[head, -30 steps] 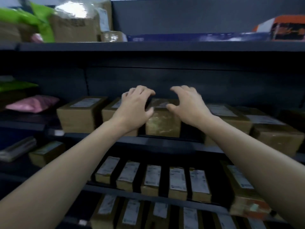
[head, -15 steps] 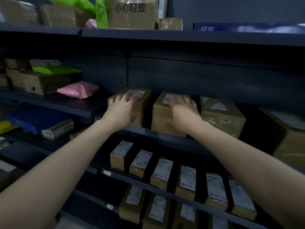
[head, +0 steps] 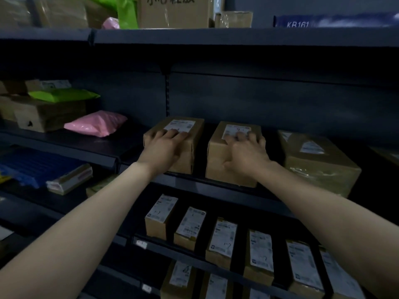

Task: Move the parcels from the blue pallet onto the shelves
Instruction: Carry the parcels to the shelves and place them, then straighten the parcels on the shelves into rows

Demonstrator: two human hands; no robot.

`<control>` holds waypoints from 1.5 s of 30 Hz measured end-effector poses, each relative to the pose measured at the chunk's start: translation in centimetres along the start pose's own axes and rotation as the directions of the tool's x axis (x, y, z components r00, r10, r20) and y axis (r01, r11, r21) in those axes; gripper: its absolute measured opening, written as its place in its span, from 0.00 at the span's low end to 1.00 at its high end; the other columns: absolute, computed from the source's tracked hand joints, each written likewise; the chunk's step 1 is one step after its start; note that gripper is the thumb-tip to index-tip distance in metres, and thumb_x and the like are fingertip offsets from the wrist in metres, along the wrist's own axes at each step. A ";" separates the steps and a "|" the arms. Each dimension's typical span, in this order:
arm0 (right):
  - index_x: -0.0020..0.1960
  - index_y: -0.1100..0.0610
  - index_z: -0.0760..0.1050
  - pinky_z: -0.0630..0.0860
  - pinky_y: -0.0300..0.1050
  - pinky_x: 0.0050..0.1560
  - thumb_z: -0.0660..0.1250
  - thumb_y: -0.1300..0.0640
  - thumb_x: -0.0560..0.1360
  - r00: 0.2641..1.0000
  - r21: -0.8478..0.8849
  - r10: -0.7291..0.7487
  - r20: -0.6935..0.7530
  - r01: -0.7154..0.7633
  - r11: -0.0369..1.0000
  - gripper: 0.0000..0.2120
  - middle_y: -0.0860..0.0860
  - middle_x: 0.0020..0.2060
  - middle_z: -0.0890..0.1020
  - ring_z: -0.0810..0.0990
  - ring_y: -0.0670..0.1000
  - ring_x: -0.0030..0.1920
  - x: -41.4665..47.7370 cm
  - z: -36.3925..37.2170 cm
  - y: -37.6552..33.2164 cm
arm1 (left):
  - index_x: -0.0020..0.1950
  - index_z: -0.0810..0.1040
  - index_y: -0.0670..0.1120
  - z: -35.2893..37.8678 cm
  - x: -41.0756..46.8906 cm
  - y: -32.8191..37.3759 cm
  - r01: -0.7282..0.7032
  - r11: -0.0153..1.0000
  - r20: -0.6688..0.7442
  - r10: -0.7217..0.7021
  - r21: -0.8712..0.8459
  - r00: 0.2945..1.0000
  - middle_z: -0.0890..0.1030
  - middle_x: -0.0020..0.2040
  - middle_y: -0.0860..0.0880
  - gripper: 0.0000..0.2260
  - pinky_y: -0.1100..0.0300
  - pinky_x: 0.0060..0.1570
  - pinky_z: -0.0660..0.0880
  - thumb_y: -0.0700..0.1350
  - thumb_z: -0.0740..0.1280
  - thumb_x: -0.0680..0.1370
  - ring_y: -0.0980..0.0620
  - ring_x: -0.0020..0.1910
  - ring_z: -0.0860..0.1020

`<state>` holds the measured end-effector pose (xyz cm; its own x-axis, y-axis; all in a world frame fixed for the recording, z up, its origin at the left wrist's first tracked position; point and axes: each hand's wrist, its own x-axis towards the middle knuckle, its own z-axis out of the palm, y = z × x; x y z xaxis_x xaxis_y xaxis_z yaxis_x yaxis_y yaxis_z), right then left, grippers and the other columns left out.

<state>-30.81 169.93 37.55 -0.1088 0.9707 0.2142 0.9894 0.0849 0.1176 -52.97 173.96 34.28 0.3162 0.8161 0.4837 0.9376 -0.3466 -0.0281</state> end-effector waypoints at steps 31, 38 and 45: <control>0.77 0.48 0.54 0.54 0.55 0.71 0.67 0.45 0.73 0.982 -0.017 0.162 -0.100 -0.164 0.986 0.37 0.54 0.72 0.64 0.62 0.57 0.71 9.3 3.4 -1.8 | 0.76 0.54 0.54 4.2 9.0 -7.2 -0.154 0.988 0.115 0.153 -0.004 0.981 0.61 0.74 0.49 0.34 0.42 0.68 0.58 0.39 0.67 0.74 0.44 0.71 0.60; 0.77 0.50 0.52 0.37 0.61 0.73 0.65 0.52 0.76 0.981 0.011 0.120 -0.150 -0.120 0.993 0.35 0.56 0.74 0.60 0.54 0.58 0.75 7.1 2.6 -1.5 | 0.77 0.48 0.52 3.0 8.7 -5.0 -0.139 0.990 0.114 0.134 0.036 0.984 0.57 0.74 0.42 0.38 0.41 0.71 0.52 0.41 0.67 0.74 0.39 0.72 0.57; 0.70 0.56 0.67 0.49 0.58 0.73 0.65 0.54 0.75 0.903 -0.095 0.195 -0.383 -0.248 0.964 0.24 0.57 0.64 0.74 0.67 0.59 0.67 -1.0 -2.1 3.3 | 0.72 0.65 0.45 -1.3 7.9 7.0 -0.451 0.849 -0.263 0.385 -0.276 0.885 0.68 0.69 0.42 0.26 0.47 0.68 0.56 0.43 0.66 0.76 0.41 0.66 0.66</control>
<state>-27.67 168.80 39.73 0.0577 0.8068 0.5879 0.9717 -0.1804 0.1522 -44.15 177.34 39.05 0.6026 0.4673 0.6470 0.6132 -0.7899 -0.0005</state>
